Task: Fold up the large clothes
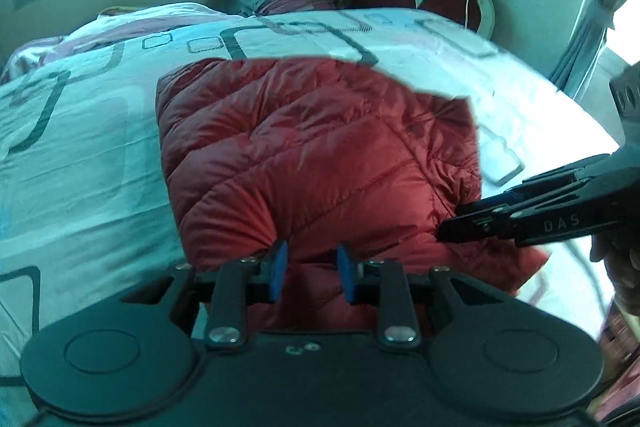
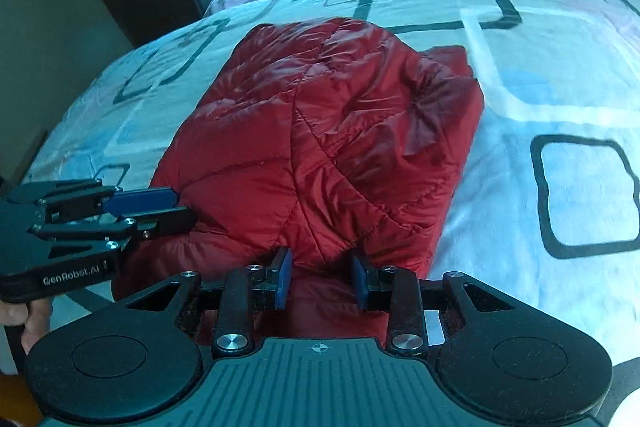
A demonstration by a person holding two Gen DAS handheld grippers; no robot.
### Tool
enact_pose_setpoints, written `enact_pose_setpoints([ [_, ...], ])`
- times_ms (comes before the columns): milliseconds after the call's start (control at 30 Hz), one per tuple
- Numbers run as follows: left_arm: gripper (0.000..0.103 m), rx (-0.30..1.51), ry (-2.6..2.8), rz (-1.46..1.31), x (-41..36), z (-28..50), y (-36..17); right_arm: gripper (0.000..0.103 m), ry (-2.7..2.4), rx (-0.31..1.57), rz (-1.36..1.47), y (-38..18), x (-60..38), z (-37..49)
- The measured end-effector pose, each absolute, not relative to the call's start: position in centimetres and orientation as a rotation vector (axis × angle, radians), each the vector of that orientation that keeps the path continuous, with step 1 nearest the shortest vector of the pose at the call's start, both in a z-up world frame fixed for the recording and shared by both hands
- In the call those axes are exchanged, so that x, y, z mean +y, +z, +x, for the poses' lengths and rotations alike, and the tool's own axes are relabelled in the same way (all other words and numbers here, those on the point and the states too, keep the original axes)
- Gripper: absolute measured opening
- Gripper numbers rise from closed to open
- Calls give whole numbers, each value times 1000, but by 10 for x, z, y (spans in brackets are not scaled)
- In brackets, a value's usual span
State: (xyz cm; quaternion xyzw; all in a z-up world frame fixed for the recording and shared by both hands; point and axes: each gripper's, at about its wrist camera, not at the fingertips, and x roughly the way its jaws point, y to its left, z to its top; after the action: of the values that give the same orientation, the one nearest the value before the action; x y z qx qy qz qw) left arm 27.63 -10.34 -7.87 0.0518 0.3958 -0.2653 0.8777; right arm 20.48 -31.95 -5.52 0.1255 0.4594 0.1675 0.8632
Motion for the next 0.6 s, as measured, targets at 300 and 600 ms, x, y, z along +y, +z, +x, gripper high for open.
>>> enact_pose_setpoints([
  [300, 27, 859, -588, 114, -90, 234, -82, 33, 360, 988, 196, -44, -321, 153],
  [600, 58, 799, -538, 31, -66, 255, -59, 33, 301, 854, 277, -19, -342, 159],
])
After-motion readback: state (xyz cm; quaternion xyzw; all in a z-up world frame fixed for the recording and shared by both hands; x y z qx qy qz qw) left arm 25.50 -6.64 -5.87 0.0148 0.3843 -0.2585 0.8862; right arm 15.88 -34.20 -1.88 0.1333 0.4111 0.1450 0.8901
